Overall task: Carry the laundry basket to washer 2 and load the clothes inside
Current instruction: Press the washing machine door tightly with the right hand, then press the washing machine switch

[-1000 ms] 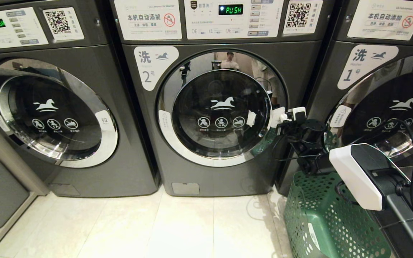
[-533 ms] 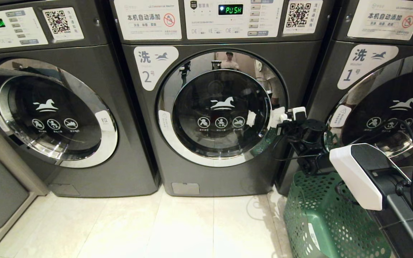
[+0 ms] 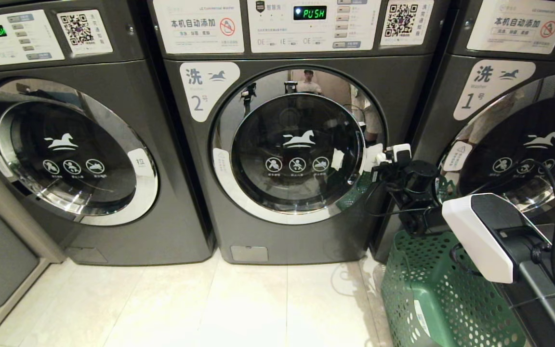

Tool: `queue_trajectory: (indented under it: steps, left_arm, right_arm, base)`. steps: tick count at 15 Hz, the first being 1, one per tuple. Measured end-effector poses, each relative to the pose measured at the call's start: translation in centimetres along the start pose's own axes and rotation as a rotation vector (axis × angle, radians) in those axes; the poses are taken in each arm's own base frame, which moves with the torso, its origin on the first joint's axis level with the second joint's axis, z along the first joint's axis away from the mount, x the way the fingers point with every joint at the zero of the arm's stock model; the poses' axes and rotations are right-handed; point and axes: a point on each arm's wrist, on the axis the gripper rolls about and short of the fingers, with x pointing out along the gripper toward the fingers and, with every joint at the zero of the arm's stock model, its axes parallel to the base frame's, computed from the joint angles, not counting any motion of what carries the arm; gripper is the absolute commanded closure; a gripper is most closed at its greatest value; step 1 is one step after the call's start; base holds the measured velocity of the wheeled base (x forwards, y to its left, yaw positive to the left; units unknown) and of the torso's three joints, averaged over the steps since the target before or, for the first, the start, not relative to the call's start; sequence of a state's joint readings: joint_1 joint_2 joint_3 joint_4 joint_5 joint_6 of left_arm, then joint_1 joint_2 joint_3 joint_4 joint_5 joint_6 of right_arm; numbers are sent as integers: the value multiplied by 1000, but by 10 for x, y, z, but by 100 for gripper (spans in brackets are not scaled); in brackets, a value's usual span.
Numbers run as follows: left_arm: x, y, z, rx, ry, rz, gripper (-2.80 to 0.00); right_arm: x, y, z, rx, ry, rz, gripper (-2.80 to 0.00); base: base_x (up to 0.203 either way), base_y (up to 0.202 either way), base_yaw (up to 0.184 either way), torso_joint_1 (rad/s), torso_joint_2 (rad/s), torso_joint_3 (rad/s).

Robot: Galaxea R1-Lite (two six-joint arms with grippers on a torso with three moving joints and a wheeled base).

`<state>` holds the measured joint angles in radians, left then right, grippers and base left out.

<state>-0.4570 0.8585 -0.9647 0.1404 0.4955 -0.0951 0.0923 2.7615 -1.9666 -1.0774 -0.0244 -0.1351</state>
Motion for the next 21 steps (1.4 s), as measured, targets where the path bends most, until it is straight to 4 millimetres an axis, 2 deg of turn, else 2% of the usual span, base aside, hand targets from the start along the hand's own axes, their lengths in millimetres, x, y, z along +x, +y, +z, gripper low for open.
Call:
queue_trajectory:
  steps: [10, 12, 15, 17, 21]
  left_arm:
    - [3, -1, -9, 3, 7, -1, 0]
    - [3, -1, -10, 1, 7, -13, 0]
    - [1, 0, -14, 4, 14, -36, 0]
    - [-1, 1, -19, -2, 21, -41, 0]
    - [-6, 6, -34, 3, 47, -40, 0]
  right_arm:
    - [0, 0, 2, -8, -3, -6, 0]
    - [-6, 0, 4, -19, 37, -8, 0]
    - [-37, 2, 5, -24, 210, 33, 0]
    - [-69, 8, 15, -24, 323, 76, 0]
    - [-145, 21, 39, -38, 486, 153, 0]
  base:
    - [0, 0, 0, 3, 1, -25]
    - [0, 0, 0, 0, 0, 0]
    - [0, 0, 0, 0, 0, 0]
    - [0, 0, 0, 0, 0, 0]
    - [0, 0, 0, 0, 0, 0]
